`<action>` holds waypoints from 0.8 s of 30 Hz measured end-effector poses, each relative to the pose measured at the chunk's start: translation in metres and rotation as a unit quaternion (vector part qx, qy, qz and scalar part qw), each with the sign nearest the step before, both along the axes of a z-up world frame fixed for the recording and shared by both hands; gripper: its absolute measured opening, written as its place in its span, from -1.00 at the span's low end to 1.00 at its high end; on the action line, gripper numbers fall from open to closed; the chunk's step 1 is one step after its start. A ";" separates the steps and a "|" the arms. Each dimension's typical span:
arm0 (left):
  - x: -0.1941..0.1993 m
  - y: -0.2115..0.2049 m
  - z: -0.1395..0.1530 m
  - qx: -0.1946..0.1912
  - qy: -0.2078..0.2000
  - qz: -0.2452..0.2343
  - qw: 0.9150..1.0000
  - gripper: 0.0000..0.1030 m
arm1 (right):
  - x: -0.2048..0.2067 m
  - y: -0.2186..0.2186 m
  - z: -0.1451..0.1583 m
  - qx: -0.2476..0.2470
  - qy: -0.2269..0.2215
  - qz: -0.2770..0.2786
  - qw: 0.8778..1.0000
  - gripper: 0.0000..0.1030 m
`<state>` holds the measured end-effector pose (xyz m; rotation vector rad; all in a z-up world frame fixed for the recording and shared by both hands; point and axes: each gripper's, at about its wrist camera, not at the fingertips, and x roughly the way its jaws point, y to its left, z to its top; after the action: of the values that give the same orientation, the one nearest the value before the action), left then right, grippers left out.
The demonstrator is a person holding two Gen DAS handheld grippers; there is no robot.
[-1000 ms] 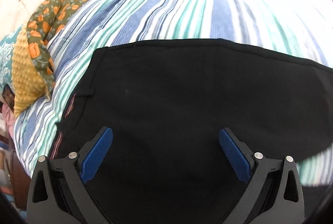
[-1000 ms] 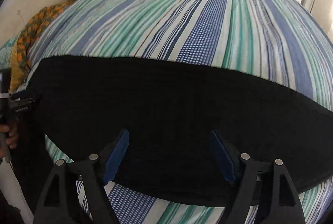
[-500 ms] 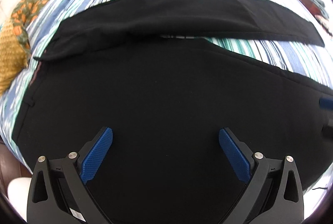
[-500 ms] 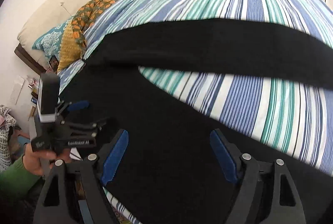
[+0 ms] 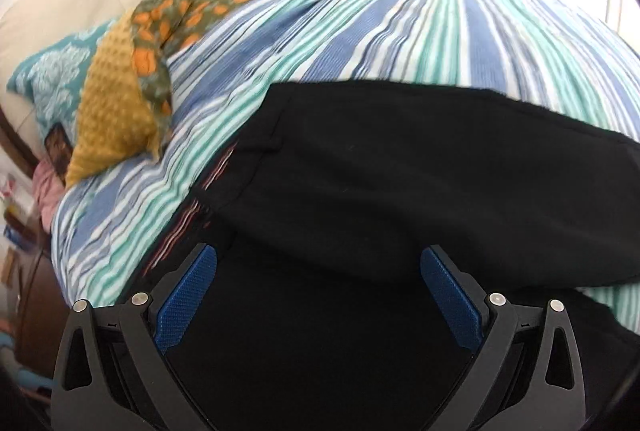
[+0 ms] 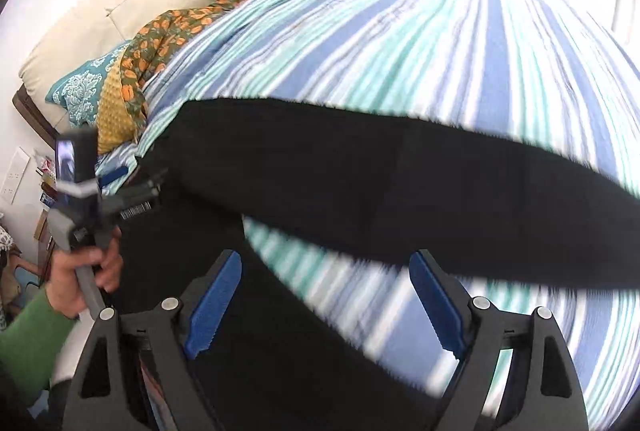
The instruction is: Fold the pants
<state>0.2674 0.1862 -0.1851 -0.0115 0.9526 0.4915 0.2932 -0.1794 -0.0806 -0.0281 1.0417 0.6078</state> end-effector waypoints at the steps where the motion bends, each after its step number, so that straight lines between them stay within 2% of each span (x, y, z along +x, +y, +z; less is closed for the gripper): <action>1: -0.007 0.012 -0.008 -0.023 -0.003 0.014 1.000 0.99 | 0.016 0.015 -0.003 0.006 0.001 0.007 1.000 0.67; 3: -0.016 0.030 -0.022 -0.069 0.007 0.042 0.997 0.99 | 0.045 0.042 -0.013 0.020 0.010 0.017 1.000 0.67; 5: -0.015 0.036 -0.026 -0.089 -0.001 0.048 0.995 0.99 | 0.064 0.070 -0.030 0.033 0.018 0.034 0.999 0.66; 9: -0.009 0.028 -0.034 -0.063 0.004 0.043 0.997 0.99 | 0.089 0.101 -0.074 0.016 0.048 0.074 0.996 0.66; 11: -0.014 0.028 -0.038 -0.059 0.001 0.043 0.997 0.99 | 0.100 0.088 -0.089 -0.007 0.052 0.072 0.996 0.66; 13: -0.014 0.030 -0.037 -0.067 -0.002 0.043 0.997 0.99 | 0.114 0.046 -0.097 -0.016 0.047 0.050 0.997 0.66; 15: -0.017 0.030 -0.038 -0.066 -0.006 0.043 0.997 0.99 | 0.130 -0.015 -0.099 -0.025 0.035 0.020 0.999 0.66; 17: -0.018 0.027 -0.039 -0.059 -0.008 0.043 0.997 0.99 | 0.144 -0.089 -0.097 -0.048 0.019 -0.026 0.998 0.66; 19: -0.018 0.025 -0.039 -0.053 -0.009 0.043 0.998 0.99 | 0.157 -0.172 -0.094 -0.082 0.009 -0.093 0.992 0.66; 21: -0.015 0.028 -0.040 -0.052 -0.010 0.043 0.998 0.99 | 0.166 -0.259 -0.093 -0.113 0.014 -0.179 0.977 0.66; 24: -0.015 0.028 -0.039 -0.051 -0.011 0.043 0.998 0.99 | 0.166 -0.375 -0.086 -0.160 0.033 -0.316 0.935 0.66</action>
<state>0.2522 0.2140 -0.2245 -0.1501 0.9578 0.5208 0.4596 -0.5545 -0.1666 0.0416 1.1303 -0.1495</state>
